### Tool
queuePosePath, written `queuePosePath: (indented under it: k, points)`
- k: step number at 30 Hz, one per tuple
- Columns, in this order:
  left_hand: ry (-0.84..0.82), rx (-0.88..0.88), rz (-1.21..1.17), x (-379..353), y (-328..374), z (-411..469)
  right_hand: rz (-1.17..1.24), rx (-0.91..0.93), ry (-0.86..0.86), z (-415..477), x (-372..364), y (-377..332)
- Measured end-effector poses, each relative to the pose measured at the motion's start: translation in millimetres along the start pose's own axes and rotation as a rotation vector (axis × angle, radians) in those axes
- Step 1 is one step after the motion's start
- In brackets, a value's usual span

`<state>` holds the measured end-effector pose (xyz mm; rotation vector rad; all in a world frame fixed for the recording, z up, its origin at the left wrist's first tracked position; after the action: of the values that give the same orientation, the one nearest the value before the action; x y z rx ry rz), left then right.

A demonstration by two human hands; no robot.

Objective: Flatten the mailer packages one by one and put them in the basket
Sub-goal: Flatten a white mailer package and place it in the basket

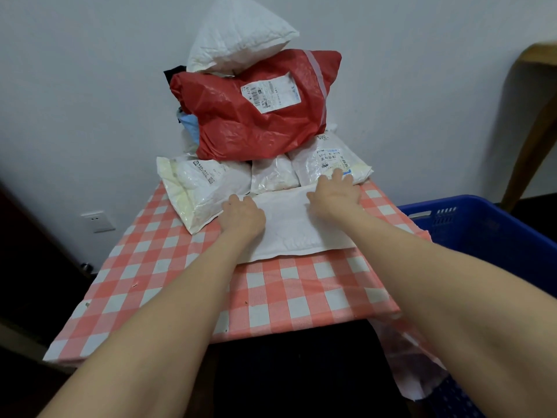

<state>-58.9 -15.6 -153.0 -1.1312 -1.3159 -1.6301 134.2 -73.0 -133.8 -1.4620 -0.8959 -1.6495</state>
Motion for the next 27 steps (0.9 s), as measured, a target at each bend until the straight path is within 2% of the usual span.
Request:
queuePosePath:
  k: [2,4,7,10,13,18,27]
  points:
    - [-0.017,0.005,0.007,-5,1,-1,0.006,0.097,0.057,0,5,-15]
    - [-0.049,0.020,0.024,-13,-2,-3,-0.001,0.180,-0.013,-3,-9,-27]
    - [-0.044,0.025,0.041,-13,-6,-2,-0.045,0.207,-0.111,-10,-31,-32]
    - [0.008,-0.124,-0.027,-7,10,3,-0.016,0.259,-0.085,-9,-23,-39]
    - [-0.058,-0.273,-0.076,-17,30,7,-0.030,0.352,-0.152,-9,-25,-50]
    - [-0.202,-0.219,0.026,-47,18,3,-0.062,0.392,-0.290,-15,-53,-57]
    - [-0.217,-0.184,0.039,-54,12,0,-0.070,0.373,-0.290,-15,-59,-56]
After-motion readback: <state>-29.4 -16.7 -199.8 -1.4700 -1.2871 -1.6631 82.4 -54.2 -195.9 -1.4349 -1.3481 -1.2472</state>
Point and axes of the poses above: each hand's wrist, its own z-axis towards the middle knuckle, its own x-axis out of the back of the hand, y = z × x, the point moved 9 cm from there along z, towards the middle knuckle, and after that the axes turned 12 degrees about -z, right-handed, at the moved point
